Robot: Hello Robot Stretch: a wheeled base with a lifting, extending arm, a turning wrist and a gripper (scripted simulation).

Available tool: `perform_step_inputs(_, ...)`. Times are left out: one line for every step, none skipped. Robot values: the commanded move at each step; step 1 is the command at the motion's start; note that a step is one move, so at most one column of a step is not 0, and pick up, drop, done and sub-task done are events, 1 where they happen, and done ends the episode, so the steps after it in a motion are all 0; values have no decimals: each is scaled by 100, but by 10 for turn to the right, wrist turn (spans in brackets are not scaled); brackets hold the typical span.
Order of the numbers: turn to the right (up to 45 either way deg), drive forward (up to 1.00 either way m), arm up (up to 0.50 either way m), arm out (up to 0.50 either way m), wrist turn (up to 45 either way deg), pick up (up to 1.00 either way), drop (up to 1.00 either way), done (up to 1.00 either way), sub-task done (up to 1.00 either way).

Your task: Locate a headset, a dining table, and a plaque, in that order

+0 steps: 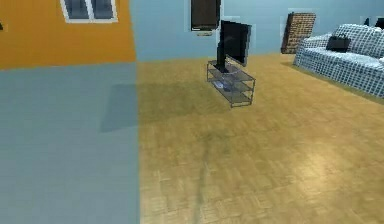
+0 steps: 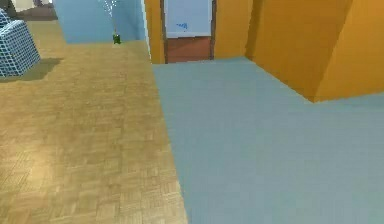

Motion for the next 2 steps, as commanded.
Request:
perform_step_inputs(-30,0,0,0,0,0,0,0,0)
perform_step_inputs(0,100,0,0,0,0,0,0,0)
